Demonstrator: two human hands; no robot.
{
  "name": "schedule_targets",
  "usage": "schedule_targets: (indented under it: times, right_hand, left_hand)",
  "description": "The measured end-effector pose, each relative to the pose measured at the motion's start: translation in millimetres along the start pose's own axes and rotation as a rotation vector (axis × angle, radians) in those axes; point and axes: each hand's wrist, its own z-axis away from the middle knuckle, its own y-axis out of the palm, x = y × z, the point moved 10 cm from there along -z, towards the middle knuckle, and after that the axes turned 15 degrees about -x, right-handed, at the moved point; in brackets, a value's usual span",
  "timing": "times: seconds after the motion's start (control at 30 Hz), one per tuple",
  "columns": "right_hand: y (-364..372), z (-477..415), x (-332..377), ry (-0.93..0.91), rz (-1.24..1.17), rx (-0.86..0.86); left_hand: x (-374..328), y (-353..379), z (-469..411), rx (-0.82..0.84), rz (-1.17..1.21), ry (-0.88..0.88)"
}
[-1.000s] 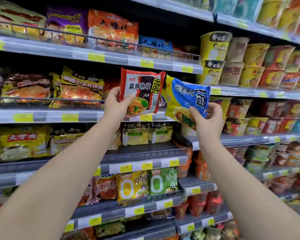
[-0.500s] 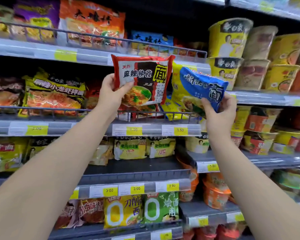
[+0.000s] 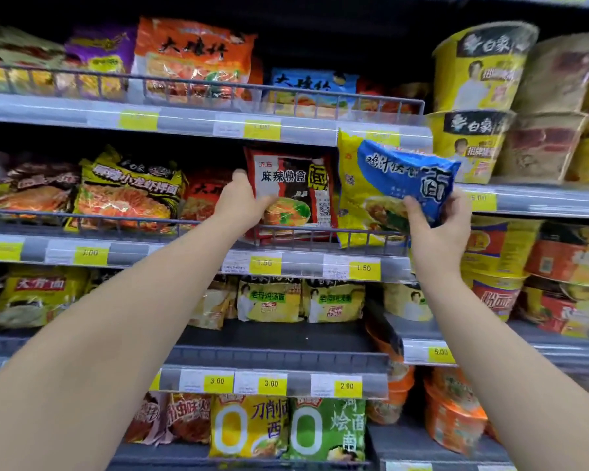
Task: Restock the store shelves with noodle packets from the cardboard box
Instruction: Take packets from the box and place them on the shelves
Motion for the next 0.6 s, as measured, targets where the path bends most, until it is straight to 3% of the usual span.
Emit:
schedule_targets:
  times: [0.13, 0.2, 0.3, 0.47, 0.6]
  right_hand:
    - [15.2, 1.3, -9.4, 0.014, 0.022, 0.077]
    - [23.6, -0.2, -10.3, 0.023, 0.038, 0.106]
    - [33.7, -3.9, -12.6, 0.046, 0.039, 0.146]
    - [41.7, -5.9, -21.8, 0.075, 0.129, 0.221]
    - [51.5, -13.5, -27.4, 0.012, 0.374, 0.278]
  left_hand:
    - [-15.4, -19.7, 0.1, -0.187, -0.261, 0.118]
    - [-37.0, -19.1, 7.9, -0.212, -0.226, 0.242]
    - [-64.2, 8.3, 26.1, 0.006, 0.025, 0.318]
    - [-92.1, 45.0, 47.5, 0.291, 0.334, 0.212]
    - [-101.5, 56.5, 52.1, 0.301, 0.344, 0.149]
